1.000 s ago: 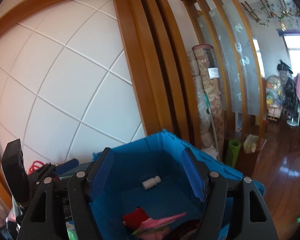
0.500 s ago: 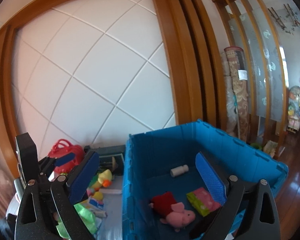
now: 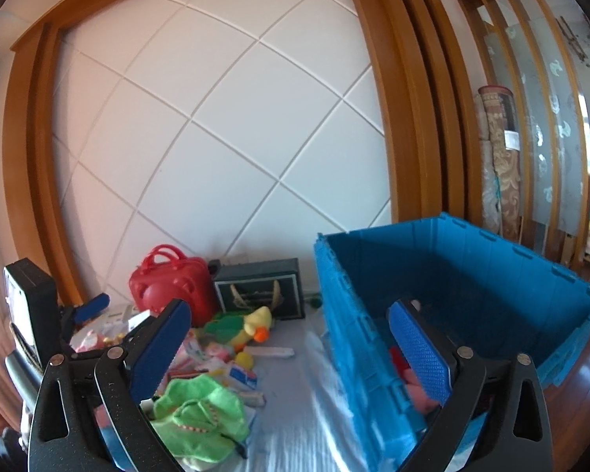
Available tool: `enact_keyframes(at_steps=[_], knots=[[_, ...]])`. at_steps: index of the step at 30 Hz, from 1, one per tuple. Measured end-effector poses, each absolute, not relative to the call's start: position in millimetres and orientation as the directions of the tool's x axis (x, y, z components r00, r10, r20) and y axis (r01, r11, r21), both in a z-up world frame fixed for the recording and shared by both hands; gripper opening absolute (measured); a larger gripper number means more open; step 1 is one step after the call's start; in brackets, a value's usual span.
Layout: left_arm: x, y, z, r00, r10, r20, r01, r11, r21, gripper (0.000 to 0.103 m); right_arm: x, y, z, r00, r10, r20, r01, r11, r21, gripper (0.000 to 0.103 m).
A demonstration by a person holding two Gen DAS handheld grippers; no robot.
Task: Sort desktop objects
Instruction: 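Move both grippers back over the heap of toys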
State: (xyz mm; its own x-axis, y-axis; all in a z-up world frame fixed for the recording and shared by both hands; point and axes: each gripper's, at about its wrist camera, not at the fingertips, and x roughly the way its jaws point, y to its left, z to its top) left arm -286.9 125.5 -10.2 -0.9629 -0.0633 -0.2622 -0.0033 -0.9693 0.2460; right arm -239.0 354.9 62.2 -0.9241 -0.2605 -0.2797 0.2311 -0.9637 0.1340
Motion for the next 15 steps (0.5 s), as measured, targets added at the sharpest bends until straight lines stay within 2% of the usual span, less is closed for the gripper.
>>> enact_keyframes(at_steps=[4,7,15], knots=[[-267,62,-6,-0.966,-0.135,-0.222,0.071,-0.959,0.273,0.079,-231,309,51,-0.901,-0.298,-0.315,0.262,-0.953,0.153,0.103],[-257,17,-14,-0.951,-0.197,-0.24,0.12,-0.946,0.301,0.079,-221,273,38,-0.89,-0.306,-0.338,0.274,-0.952,0.138,0.103],[-235,-69,-66,-0.894,-0.227,-0.386,0.113,-0.949,0.295,0.079,-224,208,-16,-0.818,-0.337,-0.466,0.301,-0.941,0.152,0.103]])
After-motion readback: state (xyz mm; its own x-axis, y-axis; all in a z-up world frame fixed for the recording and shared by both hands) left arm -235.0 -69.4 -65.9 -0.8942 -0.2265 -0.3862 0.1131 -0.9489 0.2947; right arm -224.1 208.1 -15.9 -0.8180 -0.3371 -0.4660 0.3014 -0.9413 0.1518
